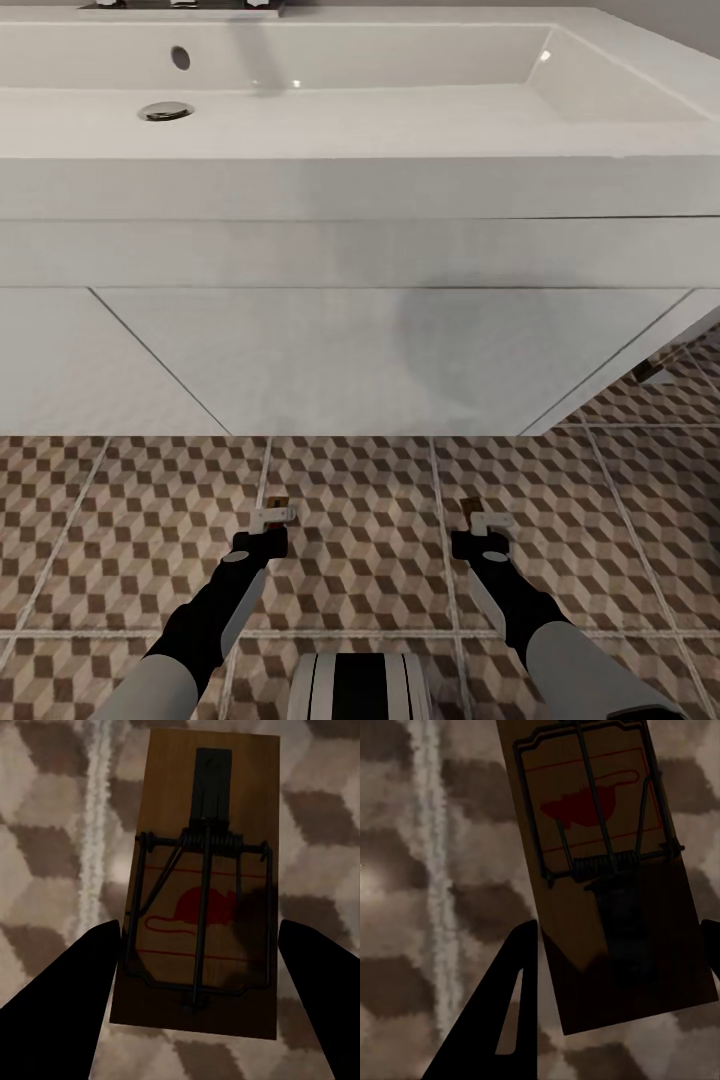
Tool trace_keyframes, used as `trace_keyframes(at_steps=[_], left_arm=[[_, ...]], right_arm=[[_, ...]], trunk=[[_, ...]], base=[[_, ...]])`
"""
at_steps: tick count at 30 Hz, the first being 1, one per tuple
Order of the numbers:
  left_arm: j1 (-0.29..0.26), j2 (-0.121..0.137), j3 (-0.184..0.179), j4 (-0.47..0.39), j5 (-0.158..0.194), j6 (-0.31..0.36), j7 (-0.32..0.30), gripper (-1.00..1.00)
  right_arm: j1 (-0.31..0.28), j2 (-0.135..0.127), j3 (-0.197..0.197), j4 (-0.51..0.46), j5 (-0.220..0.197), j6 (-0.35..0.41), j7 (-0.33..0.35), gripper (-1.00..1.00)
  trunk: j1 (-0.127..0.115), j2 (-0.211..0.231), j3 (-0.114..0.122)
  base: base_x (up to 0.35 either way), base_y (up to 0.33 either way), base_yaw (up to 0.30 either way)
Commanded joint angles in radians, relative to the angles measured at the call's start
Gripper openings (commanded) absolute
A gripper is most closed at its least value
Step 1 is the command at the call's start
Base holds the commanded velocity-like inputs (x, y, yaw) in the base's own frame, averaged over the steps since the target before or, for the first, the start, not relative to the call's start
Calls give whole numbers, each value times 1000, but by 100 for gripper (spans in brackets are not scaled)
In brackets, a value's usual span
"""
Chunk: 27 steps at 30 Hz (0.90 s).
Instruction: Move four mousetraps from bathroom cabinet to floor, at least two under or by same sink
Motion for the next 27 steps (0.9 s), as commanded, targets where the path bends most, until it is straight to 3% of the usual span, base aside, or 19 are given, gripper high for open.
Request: trace_keyframes(at_steps=[1,4,24,27], left_arm=[[0,1,-4,-2,10,4,9,-100],[0,1,-4,-2,10,4,9,-100],[0,2,-4,-1,12,4,9,-100],[0,3,-3,-2,12,4,9,-100]], right_arm=[[0,-1,9,-2,-12,4,-8,-100],[0,0,9,-2,-12,4,-8,-100],[0,1,9,-3,-12,4,-6,-100],[0,2,9,-3,-12,4,-6,-100]], trunk=[[0,0,-1],[0,0,-1],[9,-5,-78],[9,-5,-78]], base=[[0,0,0],[0,0,0],[0,0,0],[0,0,0]])
